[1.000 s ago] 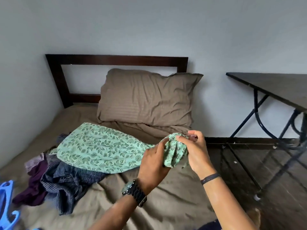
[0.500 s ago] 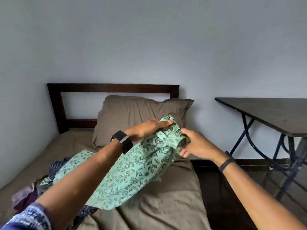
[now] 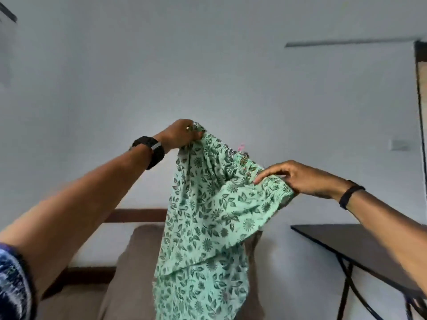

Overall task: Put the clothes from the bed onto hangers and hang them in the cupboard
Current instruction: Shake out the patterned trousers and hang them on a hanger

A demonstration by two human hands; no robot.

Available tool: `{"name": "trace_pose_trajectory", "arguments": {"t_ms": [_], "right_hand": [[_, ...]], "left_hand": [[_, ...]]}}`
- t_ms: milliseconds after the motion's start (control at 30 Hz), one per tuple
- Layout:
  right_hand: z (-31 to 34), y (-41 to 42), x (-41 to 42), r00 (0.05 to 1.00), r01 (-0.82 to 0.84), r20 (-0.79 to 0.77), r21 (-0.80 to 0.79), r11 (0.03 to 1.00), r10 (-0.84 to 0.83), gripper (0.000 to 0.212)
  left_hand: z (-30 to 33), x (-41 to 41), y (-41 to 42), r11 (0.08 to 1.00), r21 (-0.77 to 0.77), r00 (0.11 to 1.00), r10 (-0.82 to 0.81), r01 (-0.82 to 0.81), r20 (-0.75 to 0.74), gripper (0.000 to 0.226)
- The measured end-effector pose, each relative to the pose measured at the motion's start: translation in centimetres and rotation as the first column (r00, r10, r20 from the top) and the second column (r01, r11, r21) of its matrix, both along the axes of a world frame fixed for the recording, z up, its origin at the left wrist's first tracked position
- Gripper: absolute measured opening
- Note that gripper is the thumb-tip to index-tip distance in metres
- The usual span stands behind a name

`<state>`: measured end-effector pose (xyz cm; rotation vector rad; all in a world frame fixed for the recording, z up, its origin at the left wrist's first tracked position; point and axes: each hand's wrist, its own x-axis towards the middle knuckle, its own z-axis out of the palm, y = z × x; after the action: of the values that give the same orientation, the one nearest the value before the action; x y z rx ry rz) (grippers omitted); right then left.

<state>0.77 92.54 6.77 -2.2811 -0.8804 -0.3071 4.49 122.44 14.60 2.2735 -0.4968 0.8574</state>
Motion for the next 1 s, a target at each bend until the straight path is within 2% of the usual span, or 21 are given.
{"name": "trace_pose_trajectory", "arguments": {"t_ms": [33,100,167,233,267,333,400,433,467,500,567,633,667,700,733,767,833,867,933,1000], "right_hand": [[1.7,-0.3,0.1,0.999,0.047,0.010,-0.043,0.998,-0.047,0.049],[5.5,-0.6,0.1,0.991,0.128,0.052,-0.039,0.991,-0.126,0.042],[9.0,-0.2,-0.3,0.983,0.180,0.045,0.000,0.984,-0.180,0.035],[11.8,0.4,-0.7,0.966,0.237,0.101,0.015,0.971,-0.237,0.031],[12.9,0.7,-0.8,0.947,0.276,0.171,0.007,0.961,-0.273,0.027],[14.6,1.5,-1.3,0.883,0.352,0.326,0.019,0.936,-0.338,0.024],[16.0,2.2,-1.5,0.817,0.400,0.433,0.050,0.915,-0.381,0.034],[16.5,2.5,-1.6,0.777,0.425,0.489,0.057,0.903,-0.396,0.034],[17.2,2.7,-1.8,0.734,0.455,0.544,0.050,0.889,-0.406,0.028],[17.6,3.0,-1.8,0.701,0.478,0.588,0.032,0.878,-0.404,0.021],[18.2,3.5,-2.0,0.659,0.500,0.642,0.015,0.866,-0.392,0.031],[18.7,4.0,-2.2,0.593,0.539,0.701,0.021,0.842,-0.397,0.038],[19.0,4.2,-2.4,0.536,0.577,0.747,0.016,0.817,-0.393,0.040],[19.3,4.4,-2.6,0.476,0.611,0.791,0.017,0.792,-0.384,0.042],[19.7,4.6,-2.9,0.426,0.633,0.824,0.023,0.774,-0.373,0.043],[20.1,4.7,-3.3,0.393,0.648,0.843,0.030,0.761,-0.368,0.043],[21.2,4.8,-4.4,0.388,0.662,0.839,0.033,0.749,-0.380,0.043],[21.7,4.7,-5.1,0.429,0.655,0.814,0.019,0.756,-0.392,0.043],[22.5,4.9,-6.5,0.565,0.597,0.724,-0.028,0.802,-0.396,0.047],[23.1,5.1,-8.0,0.693,0.538,0.628,-0.124,0.834,-0.354,0.052]], "left_hand": [[1.5,-0.5,0.1,0.993,0.096,0.996,0.059,-0.065,0.062,0.005],[3.9,-1.7,-0.1,0.948,0.269,0.974,0.119,-0.169,0.192,0.019],[5.3,-2.9,-0.7,0.853,0.459,0.951,0.128,-0.251,0.282,0.024],[6.1,-4.2,-1.4,0.644,0.656,0.908,0.163,-0.394,0.386,0.030],[6.3,-4.7,-1.8,0.495,0.729,0.877,0.181,-0.473,0.446,0.038],[6.7,-5.1,-2.5,0.181,0.785,0.805,0.172,-0.592,0.567,0.070],[6.9,-5.0,-3.1,-0.001,0.785,0.775,0.155,-0.619,0.612,0.094],[7.1,-5.4,-3.5,-0.034,0.786,0.772,0.169,-0.617,0.613,0.097],[7.6,-5.9,-3.8,-0.025,0.798,0.779,0.203,-0.602,0.593,0.097],[8.1,-6.9,-4.3,0.036,0.821,0.796,0.270,-0.570,0.541,0.096],[9.9,-8.1,-4.8,0.205,0.876,0.854,0.401,-0.437,0.333,0.102],[12.0,-9.8,-5.2,0.396,0.879,0.893,0.445,-0.264,0.068,0.105],[12.8,-10.5,-5.4,0.522,0.833,0.908,0.416,-0.184,-0.060,0.100],[13.5,-11.2,-5.5,0.662,0.744,0.916,0.350,-0.093,-0.196,0.084],[14.3,-11.7,-5.3,0.780,0.626,0.923,0.246,-0.008,-0.295,0.062],[14.8,-12.0,-5.1,0.860,0.509,0.938,0.144,0.040,-0.317,0.041],[15.7,-12.3,-4.5,0.947,0.305,0.969,-0.019,0.097,-0.248,0.024],[16.1,-12.2,-4.1,0.963,0.249,0.977,-0.056,0.107,-0.205,0.022],[16.4,-12.6,-3.5,0.958,0.264,0.971,-0.050,0.112,-0.232,0.033],[16.3,-13.5,-3.5,0.902,0.405,0.926,0.014,0.151,-0.377,0.049]]}}
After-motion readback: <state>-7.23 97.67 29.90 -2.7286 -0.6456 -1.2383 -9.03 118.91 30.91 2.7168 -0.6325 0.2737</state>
